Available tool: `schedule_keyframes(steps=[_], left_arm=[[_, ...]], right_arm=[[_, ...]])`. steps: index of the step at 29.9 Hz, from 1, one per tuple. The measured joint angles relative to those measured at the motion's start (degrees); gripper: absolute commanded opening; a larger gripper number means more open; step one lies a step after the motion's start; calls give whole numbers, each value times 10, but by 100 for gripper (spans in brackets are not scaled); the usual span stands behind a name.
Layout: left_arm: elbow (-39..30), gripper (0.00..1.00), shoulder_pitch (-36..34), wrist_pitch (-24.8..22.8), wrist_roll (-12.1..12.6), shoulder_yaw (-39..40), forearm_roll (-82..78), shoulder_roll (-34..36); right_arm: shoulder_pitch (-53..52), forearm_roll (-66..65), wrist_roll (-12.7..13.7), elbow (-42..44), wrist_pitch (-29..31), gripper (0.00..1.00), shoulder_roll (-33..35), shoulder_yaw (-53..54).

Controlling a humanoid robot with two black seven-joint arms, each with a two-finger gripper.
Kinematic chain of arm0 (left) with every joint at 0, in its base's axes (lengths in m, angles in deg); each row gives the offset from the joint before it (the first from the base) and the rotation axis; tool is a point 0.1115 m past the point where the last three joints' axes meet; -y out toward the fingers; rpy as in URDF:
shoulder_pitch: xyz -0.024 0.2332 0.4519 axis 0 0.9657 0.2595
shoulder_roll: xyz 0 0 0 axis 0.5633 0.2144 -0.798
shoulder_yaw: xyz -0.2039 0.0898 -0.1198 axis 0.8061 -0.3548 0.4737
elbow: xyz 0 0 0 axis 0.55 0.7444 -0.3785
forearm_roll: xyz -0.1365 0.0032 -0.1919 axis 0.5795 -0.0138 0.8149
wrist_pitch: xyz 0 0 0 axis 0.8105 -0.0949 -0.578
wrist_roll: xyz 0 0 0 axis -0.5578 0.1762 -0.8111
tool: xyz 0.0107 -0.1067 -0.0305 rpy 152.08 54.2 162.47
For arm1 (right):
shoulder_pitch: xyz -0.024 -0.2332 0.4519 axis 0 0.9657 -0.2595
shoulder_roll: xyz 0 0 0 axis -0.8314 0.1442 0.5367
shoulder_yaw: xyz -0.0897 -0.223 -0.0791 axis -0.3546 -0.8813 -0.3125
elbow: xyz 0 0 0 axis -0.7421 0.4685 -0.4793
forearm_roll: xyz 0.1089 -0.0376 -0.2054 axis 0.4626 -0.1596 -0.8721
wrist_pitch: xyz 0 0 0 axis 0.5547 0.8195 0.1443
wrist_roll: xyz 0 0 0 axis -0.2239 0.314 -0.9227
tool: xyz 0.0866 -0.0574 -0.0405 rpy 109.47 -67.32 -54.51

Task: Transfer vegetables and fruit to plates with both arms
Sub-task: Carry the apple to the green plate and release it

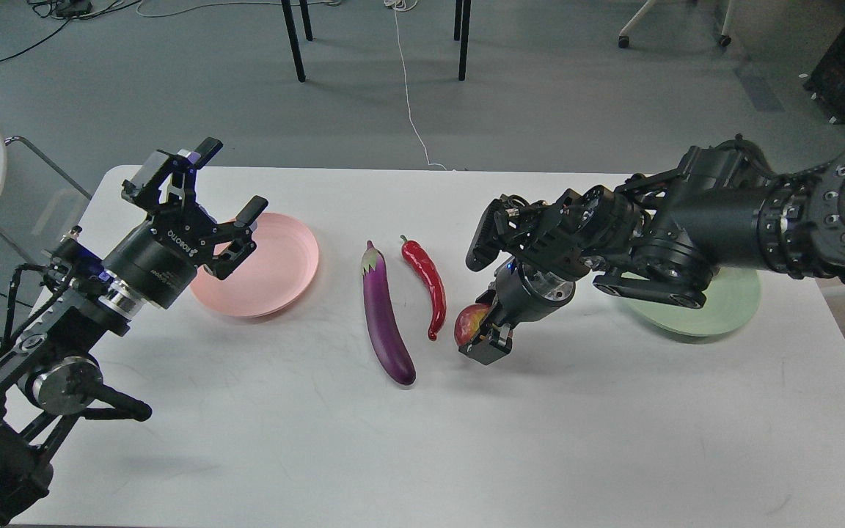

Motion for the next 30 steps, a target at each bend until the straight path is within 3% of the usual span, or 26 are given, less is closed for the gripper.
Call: schedule_keyframes(steps=[10,17,30], left_arm=[[-9,98,0,0,0,1,0,0],[-15,98,0,0,1,-1,-1,-2],[-16,98,-1,0,1,-3,-6,-2]], right_arm=[[-49,-10,0,-8,-10,37,186,45],[-11,-75,0,-11,-30,37,304,35],[117,-82,0,65,-65,41,298,35]])
